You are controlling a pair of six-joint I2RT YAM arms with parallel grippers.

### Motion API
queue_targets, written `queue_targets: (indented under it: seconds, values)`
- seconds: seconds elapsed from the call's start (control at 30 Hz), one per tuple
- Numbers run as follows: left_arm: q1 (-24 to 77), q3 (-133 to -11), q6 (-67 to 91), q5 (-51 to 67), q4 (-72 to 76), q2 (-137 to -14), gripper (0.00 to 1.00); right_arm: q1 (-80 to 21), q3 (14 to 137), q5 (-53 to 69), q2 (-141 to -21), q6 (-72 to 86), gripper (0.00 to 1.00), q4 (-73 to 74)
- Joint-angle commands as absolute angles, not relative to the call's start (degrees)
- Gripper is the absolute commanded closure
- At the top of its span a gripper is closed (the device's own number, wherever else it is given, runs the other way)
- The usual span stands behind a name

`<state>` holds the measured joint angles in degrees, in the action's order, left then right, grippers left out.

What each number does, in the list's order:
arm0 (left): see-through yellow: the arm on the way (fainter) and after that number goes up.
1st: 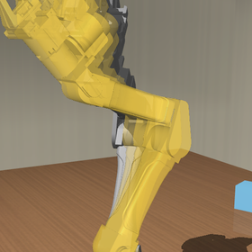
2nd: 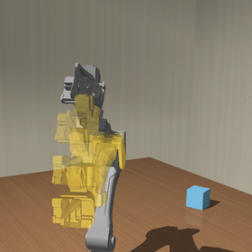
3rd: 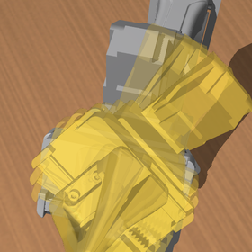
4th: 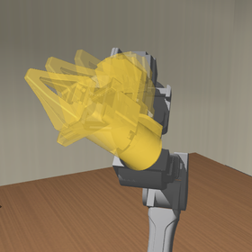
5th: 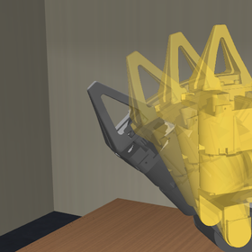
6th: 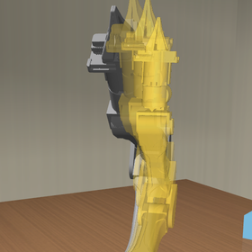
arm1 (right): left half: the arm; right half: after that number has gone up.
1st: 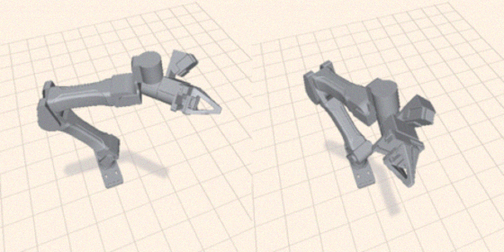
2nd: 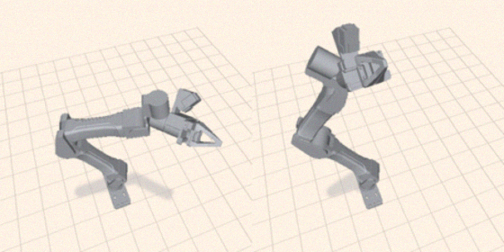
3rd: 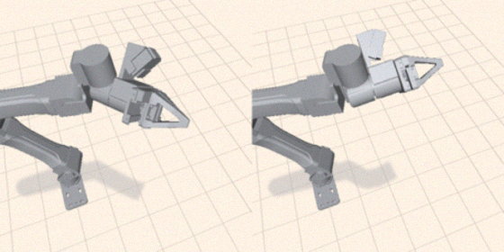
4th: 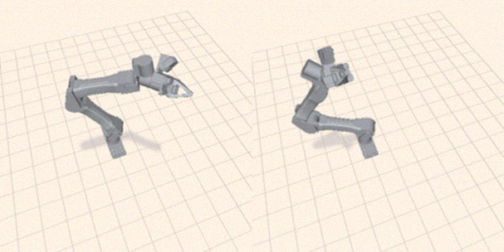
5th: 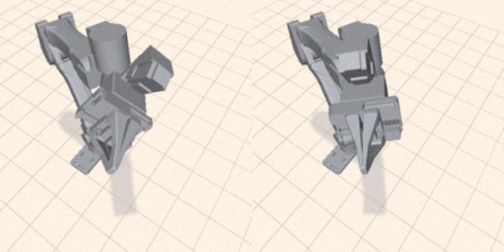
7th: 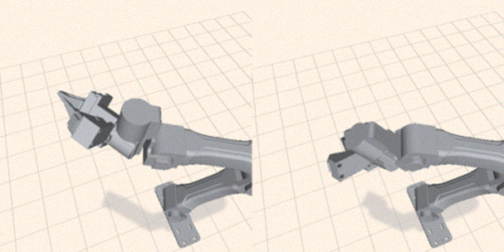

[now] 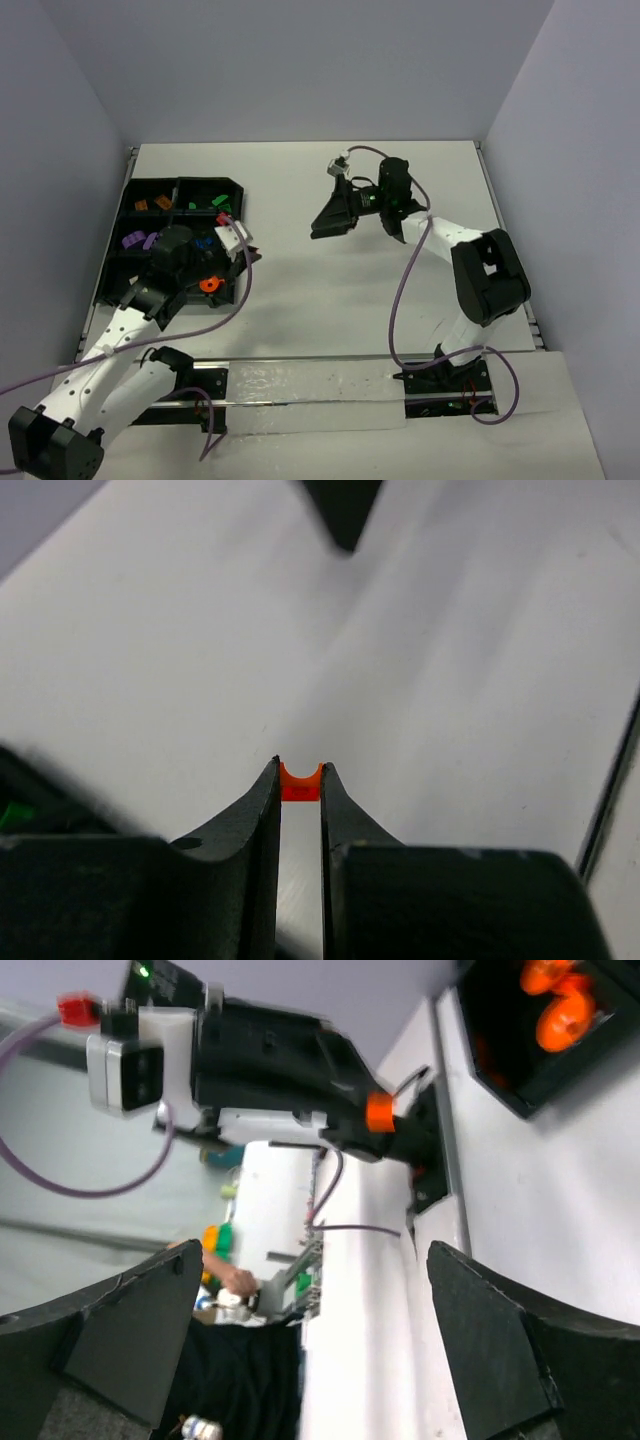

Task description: Sort the legos into containers by color

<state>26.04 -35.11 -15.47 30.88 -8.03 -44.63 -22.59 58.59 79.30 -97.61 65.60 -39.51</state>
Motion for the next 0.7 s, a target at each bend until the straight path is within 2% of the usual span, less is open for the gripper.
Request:
queue_targets:
  seconds: [0.0,0.07,0.1,0.2,0.53,0.67]
  values:
    - [18.6,-42.9,-16.0,24.3,-22.7,-47.6,1.00,-19.0,65.3,73.0,-93.1,39.6,0.00,-4.5]
    - [11.8,-47.1,-19.1,23.0,-31.7,-53.0,1.00,-18.6,74.3,59.0,-93.3,11.7,0.00,27.6]
    - [7.9,-47.9,-19.9,23.0,-33.7,-53.9,1.00,-18.8,74.9,54.8,-93.3,8.3,0.00,29.4]
    - [0.2,-49.8,-22.1,21.2,-38.0,-56.4,1.00,-18.4,73.5,44.5,-91.3,4.4,0.00,31.2]
    - [-3.4,-46.8,-23.1,13.6,-39.9,-59.3,0.95,-18.5,70.8,28.0,-85.0,0.7,0.00,32.3]
    - [-3.4,-45.9,-22.7,13.5,-38.8,-60.6,0.82,-18.5,70.2,27.2,-83.8,0.7,0.00,32.5]
